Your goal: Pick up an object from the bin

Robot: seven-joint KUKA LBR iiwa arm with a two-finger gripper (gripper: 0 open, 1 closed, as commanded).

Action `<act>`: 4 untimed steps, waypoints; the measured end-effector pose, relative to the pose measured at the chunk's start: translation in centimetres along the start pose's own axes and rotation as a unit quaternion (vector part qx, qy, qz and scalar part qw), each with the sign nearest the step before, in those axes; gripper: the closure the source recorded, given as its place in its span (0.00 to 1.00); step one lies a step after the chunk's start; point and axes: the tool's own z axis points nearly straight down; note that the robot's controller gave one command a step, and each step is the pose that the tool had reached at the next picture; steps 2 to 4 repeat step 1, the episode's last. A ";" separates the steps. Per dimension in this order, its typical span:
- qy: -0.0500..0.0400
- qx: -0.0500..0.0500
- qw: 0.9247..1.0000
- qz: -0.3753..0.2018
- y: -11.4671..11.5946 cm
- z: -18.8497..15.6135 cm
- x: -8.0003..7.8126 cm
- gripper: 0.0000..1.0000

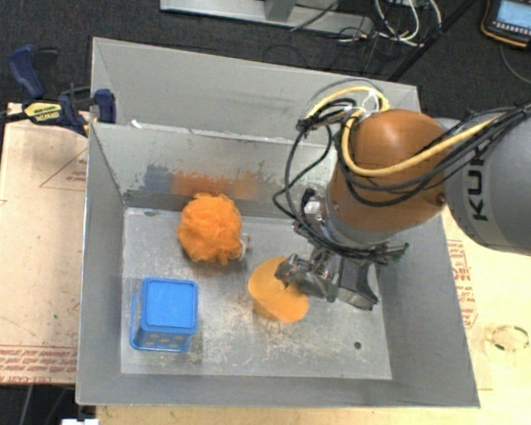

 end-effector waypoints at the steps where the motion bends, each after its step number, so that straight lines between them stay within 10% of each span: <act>1: -0.003 0.000 0.997 -0.080 2.0 -3.4 -0.4 1.00; 4: -0.003 0.000 0.997 -0.080 2.0 -3.4 -0.4 1.00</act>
Offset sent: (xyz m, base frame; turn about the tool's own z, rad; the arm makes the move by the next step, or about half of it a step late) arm -0.0098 0.0516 0.0180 -0.2118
